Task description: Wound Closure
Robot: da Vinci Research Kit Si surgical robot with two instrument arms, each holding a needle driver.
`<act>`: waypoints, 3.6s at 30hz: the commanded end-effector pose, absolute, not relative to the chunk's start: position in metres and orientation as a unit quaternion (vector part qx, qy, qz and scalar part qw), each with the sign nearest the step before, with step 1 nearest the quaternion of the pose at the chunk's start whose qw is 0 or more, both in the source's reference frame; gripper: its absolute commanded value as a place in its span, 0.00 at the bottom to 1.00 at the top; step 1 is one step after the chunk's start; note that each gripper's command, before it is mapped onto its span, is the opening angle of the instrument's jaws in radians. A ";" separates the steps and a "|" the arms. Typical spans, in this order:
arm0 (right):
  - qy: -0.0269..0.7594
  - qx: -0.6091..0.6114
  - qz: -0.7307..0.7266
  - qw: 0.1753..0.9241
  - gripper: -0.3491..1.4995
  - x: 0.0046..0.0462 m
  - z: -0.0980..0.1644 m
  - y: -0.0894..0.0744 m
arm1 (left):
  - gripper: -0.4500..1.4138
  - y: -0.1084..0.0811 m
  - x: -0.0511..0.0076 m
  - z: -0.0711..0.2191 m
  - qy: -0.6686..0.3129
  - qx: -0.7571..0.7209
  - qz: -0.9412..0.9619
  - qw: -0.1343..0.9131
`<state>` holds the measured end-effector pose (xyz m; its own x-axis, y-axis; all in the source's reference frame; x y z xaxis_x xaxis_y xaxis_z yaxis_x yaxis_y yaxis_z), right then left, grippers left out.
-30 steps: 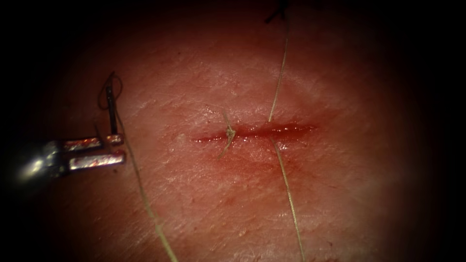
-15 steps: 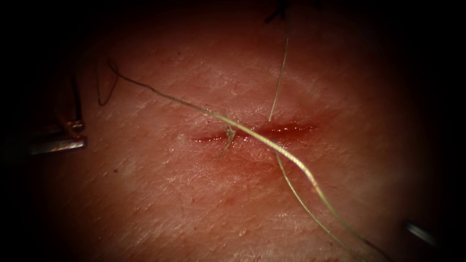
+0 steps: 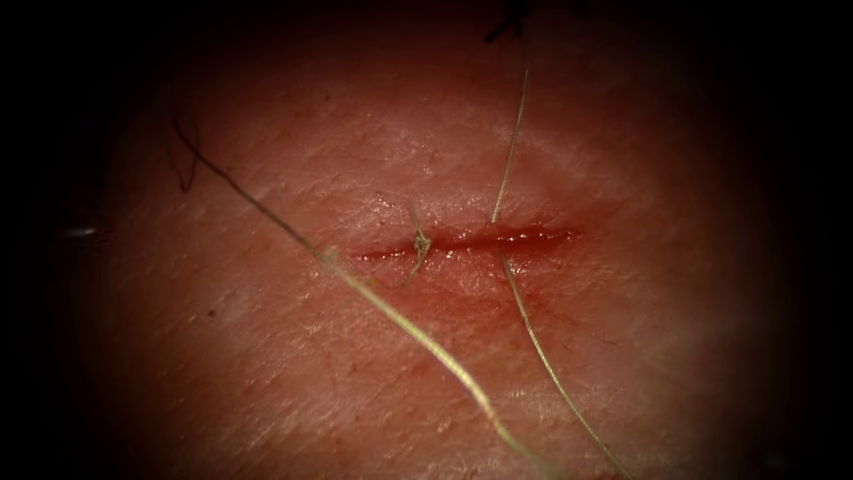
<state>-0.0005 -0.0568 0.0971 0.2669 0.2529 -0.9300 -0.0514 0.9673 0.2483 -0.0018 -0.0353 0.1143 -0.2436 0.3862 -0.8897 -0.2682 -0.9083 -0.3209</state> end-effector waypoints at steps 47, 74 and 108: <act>0.576 -0.046 0.078 0.812 0.76 0.0179 0.116 -0.048 | 0.00 -0.039 -0.0091 0.116 -0.066 -0.594 0.779 0.191; 0.577 -0.006 0.066 0.814 0.00 0.0135 0.111 -0.053 | 0.00 -0.039 -0.0097 0.116 -0.069 -0.595 0.779 0.186; 0.512 0.040 0.046 0.857 0.86 0.0068 0.110 -0.051 | 0.00 -0.040 -0.0097 0.116 -0.071 -0.596 0.779 0.181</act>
<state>0.0060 -0.0495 0.1090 0.4509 0.2191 -0.8653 -0.1073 0.9757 0.1912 -0.0095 -0.0396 0.1157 -0.2260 0.3647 -0.9033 -0.1962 -0.9253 -0.3245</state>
